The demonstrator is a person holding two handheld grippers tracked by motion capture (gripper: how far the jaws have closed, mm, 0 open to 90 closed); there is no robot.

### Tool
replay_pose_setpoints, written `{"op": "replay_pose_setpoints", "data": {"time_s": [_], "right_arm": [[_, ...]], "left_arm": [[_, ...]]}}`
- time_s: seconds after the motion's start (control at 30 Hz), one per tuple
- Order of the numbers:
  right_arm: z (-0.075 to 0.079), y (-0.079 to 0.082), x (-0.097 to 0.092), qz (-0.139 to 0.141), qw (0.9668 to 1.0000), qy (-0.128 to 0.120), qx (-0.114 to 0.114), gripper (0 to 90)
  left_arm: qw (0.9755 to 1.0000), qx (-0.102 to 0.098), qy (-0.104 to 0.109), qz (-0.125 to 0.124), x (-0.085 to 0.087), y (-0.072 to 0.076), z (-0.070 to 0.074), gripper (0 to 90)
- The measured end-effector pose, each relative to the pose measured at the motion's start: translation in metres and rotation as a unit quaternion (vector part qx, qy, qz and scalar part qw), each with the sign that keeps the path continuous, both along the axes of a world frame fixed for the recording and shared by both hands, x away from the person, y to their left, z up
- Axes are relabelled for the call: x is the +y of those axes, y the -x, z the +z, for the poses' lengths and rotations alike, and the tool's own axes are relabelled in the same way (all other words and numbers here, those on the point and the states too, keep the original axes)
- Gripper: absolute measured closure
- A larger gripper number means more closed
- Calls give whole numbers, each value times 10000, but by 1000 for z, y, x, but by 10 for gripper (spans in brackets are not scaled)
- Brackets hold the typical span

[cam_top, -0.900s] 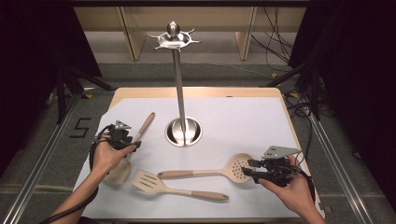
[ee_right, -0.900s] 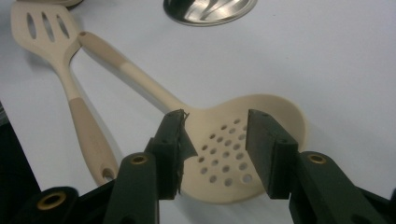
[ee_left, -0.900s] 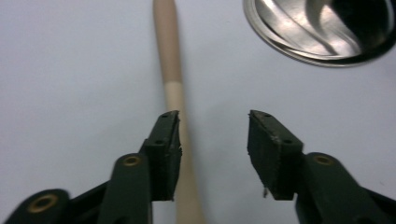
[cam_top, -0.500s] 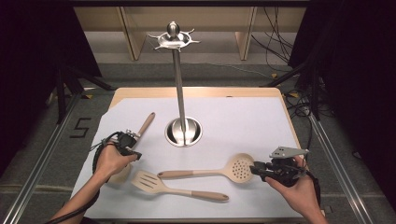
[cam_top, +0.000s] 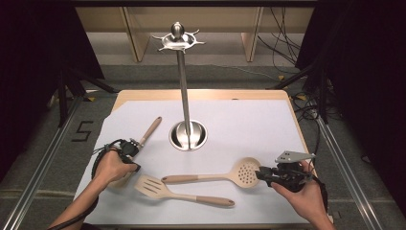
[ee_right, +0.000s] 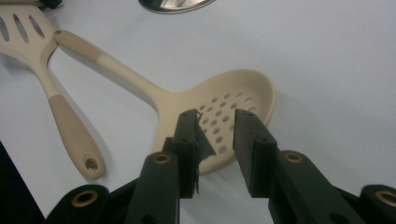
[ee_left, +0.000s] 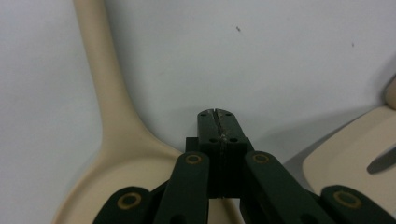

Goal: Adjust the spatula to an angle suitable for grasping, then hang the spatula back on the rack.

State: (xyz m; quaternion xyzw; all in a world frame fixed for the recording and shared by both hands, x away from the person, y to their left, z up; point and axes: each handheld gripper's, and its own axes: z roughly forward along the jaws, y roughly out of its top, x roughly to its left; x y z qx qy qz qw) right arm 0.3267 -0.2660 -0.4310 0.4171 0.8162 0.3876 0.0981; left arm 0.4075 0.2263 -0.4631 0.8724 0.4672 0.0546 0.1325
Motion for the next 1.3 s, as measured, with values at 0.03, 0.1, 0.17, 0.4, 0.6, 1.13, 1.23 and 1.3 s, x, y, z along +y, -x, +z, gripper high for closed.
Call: {"op": "replay_pose_setpoints", "data": {"time_s": [0.03, 0.1, 0.17, 0.4, 0.6, 1.13, 1.23, 1.3], "right_arm": [[0, -1, 0, 13, 10000, -16, 3, 715], [0, -1, -1, -9, 10000, -23, 19, 714], [0, -1, -1, -35, 10000, -62, 11, 715], [2, -1, -2, -71, 9999, -118, 28, 692], [2, -2, -8, -149, 9998, -119, -50, 683], [4, -6, -13, -233, 9996, -118, -112, 677], [5, -10, -11, -192, 9997, -101, -148, 677], [5, -11, -9, -176, 9996, -174, -97, 677]], "left_arm": [[9998, 113, -82, -116, 4, -1, 1, 894], [9998, 157, -125, -76, 7, -3, 2, 894], [9998, 168, -108, -51, 7, -3, 1, 892], [9977, -609, 164, -260, 3, 0, 19, 746], [9916, -1251, 133, -309, 6, -6, 34, 494], [9789, -1979, 506, 10, 22, -12, 44, 360], [9817, -1882, 290, -59, 24, -20, 46, 379], [9867, -1612, 138, -127, 23, -27, 42, 414]]}}
